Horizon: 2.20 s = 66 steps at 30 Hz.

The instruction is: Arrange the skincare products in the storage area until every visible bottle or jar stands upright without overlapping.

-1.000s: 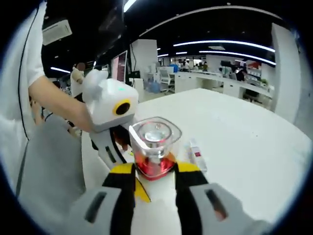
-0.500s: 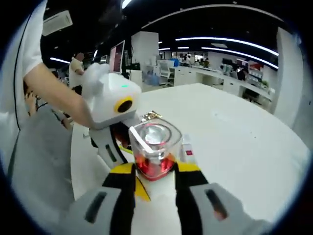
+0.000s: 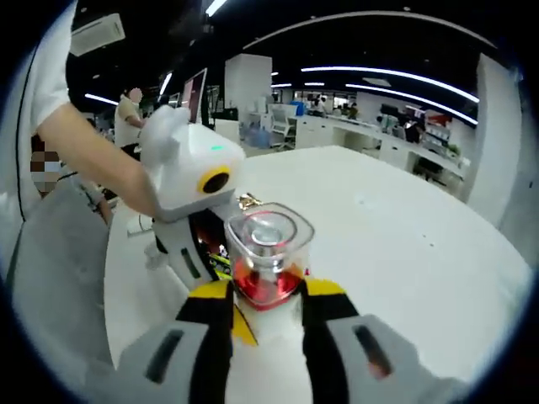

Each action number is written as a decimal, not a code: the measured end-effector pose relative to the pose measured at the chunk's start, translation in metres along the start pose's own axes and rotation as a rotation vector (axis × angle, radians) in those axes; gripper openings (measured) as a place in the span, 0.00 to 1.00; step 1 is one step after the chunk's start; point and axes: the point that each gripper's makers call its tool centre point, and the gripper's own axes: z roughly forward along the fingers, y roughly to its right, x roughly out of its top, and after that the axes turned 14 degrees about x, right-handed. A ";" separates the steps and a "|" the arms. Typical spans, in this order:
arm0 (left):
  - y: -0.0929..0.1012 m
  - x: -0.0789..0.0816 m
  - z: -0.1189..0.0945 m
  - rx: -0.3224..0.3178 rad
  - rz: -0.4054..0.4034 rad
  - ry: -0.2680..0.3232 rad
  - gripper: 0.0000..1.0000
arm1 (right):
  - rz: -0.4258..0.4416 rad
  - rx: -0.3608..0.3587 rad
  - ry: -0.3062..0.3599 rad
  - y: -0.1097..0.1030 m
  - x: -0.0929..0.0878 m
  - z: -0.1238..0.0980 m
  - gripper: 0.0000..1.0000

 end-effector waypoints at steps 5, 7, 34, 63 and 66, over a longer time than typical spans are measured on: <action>-0.002 0.000 0.000 -0.012 0.000 -0.007 0.29 | 0.013 -0.016 0.008 0.004 0.001 0.001 0.31; -0.002 0.000 0.000 -0.016 0.004 -0.009 0.29 | 0.022 -0.025 0.010 0.005 0.001 0.002 0.31; 0.000 -0.008 -0.013 0.012 -0.027 -0.071 0.41 | 0.182 -0.047 0.099 0.000 -0.003 -0.005 0.60; 0.009 -0.038 -0.107 0.164 -0.195 -0.072 0.83 | 0.324 -0.085 0.124 -0.074 -0.028 -0.031 0.84; 0.013 -0.041 -0.116 0.176 -0.210 -0.069 0.85 | 0.328 -0.087 0.127 -0.080 -0.028 -0.034 0.86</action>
